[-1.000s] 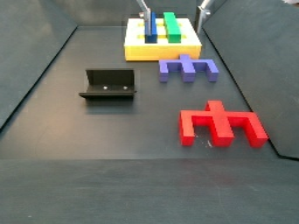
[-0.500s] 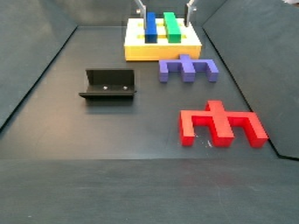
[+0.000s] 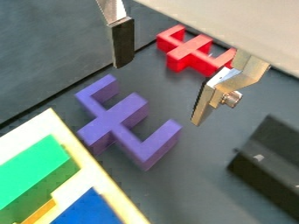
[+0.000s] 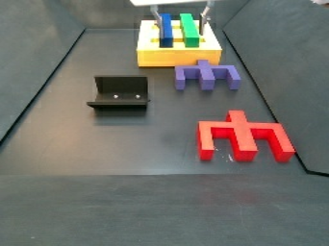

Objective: Pick up the purple object. Move up. Place the purple object on the fixture. Regrasp the purple object. Move to above the board. Insert the purple object.
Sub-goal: Pick up the purple object.

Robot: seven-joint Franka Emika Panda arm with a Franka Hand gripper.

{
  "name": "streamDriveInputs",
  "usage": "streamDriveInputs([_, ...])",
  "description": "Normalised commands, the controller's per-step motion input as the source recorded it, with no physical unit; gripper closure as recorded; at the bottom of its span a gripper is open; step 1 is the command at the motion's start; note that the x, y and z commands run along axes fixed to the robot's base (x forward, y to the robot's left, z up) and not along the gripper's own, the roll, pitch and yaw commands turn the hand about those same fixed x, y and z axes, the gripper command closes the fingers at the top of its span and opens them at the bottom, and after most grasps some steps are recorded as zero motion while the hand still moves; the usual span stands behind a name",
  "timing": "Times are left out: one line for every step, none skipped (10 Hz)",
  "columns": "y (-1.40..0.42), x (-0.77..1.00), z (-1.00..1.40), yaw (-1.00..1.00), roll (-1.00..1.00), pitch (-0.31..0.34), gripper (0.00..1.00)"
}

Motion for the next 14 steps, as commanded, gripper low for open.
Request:
streamDriveInputs([-0.21, -0.33, -0.37, 0.0, 0.01, 0.0, 0.0])
streamDriveInputs([-0.18, -0.3, -0.29, 0.0, 0.0, 0.0, 0.0])
streamDriveInputs([-0.15, -0.22, -0.19, 0.03, -0.02, 0.0, 0.0])
streamDriveInputs([-0.29, -0.24, -0.29, 0.0, 0.0, -0.074, 0.0])
streamDriveInputs([-0.31, -0.29, -0.35, 0.0, 0.04, -0.143, 0.0])
streamDriveInputs([-0.32, -0.34, -0.41, 0.0, 0.07, -0.191, 0.0])
streamDriveInputs([-0.32, -0.39, -0.45, 0.03, 0.08, -0.241, 0.0])
streamDriveInputs([-0.29, -0.37, -0.46, 0.03, 0.07, -0.247, 0.0])
streamDriveInputs([-0.21, -0.29, -0.38, 0.02, 0.05, -0.224, 0.0])
streamDriveInputs([-0.02, -0.06, -0.42, 0.01, 0.13, -0.12, 0.0])
streamDriveInputs([0.0, 0.0, -0.41, 0.08, 0.19, -0.051, 0.0])
streamDriveInputs([0.0, 0.0, -0.34, 0.15, 0.28, -0.001, 0.0])
streamDriveInputs([-0.07, 0.06, -0.31, 0.14, 0.37, 0.0, 0.0])
streamDriveInputs([-0.11, 0.08, -0.31, 0.07, 0.4, 0.0, 0.0])
